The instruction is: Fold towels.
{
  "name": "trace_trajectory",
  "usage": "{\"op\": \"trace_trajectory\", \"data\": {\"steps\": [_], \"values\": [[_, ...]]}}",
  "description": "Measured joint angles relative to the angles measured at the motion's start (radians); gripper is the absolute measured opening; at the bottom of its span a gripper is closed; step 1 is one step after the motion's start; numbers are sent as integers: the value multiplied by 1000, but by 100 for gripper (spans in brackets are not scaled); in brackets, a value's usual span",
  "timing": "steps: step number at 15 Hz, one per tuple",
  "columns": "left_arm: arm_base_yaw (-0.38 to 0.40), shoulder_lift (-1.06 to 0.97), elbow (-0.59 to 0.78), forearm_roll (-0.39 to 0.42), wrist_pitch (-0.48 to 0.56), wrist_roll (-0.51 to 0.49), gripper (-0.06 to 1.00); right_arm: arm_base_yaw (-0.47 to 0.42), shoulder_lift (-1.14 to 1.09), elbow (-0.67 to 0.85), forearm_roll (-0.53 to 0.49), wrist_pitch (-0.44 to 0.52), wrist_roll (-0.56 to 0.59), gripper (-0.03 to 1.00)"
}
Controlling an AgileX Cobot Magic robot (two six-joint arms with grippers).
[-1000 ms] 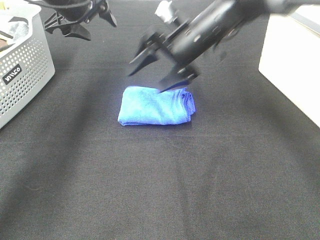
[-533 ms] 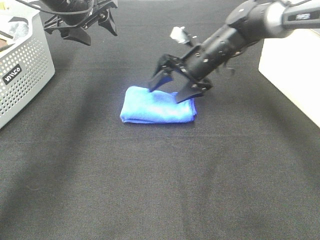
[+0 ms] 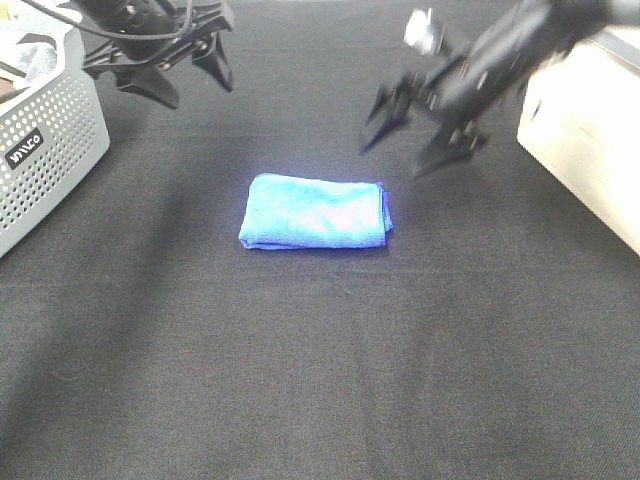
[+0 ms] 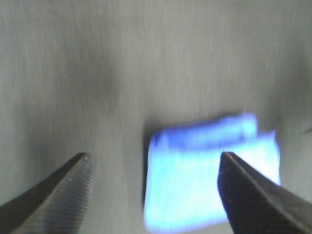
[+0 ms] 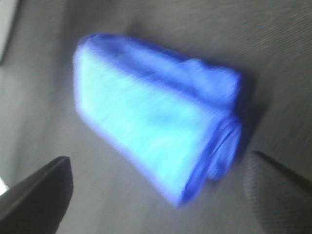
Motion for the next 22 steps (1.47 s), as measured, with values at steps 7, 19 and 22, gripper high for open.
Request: {"op": "trace_trajectory", "data": {"steps": [7,19,22], "values": [[0,-253,0,193,230,29,69,0,-263,18,-245,68,243,89],[0,-1460,1055,414,176,-36,69,0,-1300,927,-386,-31,275,89],[0,-1796,1233,413,203,-26,69,0,-1566,1116,-462,-31,275,89]]}}
